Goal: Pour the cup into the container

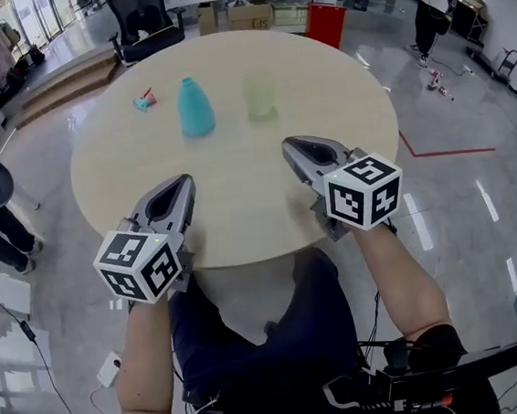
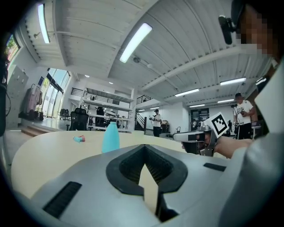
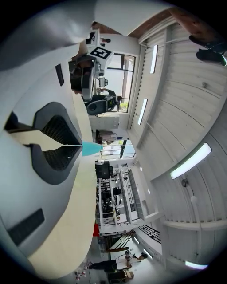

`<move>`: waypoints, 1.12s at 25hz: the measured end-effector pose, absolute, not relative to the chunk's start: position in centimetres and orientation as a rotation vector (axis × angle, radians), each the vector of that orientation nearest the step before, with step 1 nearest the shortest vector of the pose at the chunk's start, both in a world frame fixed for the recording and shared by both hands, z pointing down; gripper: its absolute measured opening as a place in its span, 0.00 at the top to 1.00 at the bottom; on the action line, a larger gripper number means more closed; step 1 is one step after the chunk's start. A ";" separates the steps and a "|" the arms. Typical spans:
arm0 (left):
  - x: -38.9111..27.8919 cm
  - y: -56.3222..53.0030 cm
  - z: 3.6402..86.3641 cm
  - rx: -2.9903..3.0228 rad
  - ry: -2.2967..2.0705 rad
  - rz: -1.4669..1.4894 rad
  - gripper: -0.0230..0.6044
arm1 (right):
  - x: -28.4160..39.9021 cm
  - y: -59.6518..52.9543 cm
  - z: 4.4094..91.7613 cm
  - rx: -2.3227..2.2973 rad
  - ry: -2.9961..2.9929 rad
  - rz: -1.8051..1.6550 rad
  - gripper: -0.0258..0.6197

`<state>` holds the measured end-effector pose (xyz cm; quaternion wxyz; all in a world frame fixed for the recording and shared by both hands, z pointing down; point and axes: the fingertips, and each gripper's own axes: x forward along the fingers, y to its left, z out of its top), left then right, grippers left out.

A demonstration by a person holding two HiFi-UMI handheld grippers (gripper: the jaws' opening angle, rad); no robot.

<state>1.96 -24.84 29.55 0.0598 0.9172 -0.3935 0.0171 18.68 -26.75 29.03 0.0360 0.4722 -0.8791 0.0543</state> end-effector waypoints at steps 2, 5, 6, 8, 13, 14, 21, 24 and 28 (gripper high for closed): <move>2.9 -22.2 29.4 2.803 -1.204 0.069 0.98 | 18.8 -24.3 28.8 1.428 -2.722 0.166 0.94; 4.4 -18.5 28.7 2.820 -1.180 0.047 0.98 | 19.1 -20.6 28.4 1.405 -2.745 0.171 0.94; 5.1 -17.1 28.7 2.823 -1.138 0.040 0.98 | 19.2 -19.2 28.3 1.401 -2.749 0.169 0.94; 6.4 -14.3 28.8 2.832 -1.087 0.038 0.98 | 19.7 -16.8 27.8 1.401 -2.759 0.151 0.94; 6.5 -11.0 28.9 2.825 -1.184 0.054 0.98 | 20.2 -13.6 27.2 1.413 -2.779 0.134 0.94; 6.5 -10.4 28.9 2.825 -1.171 0.048 0.98 | 20.4 -13.1 27.2 1.421 -2.775 0.132 0.94; 5.6 -3.1 29.5 2.813 -1.159 0.013 0.98 | 19.5 -6.1 28.8 1.413 -2.753 0.176 0.94; 4.9 1.4 30.5 2.796 -1.147 0.030 0.98 | 18.4 -1.6 29.8 1.393 -2.750 0.200 0.94; 3.1 10.5 30.6 2.781 -1.174 0.029 0.98 | 16.8 7.4 29.9 1.369 -2.763 0.194 0.94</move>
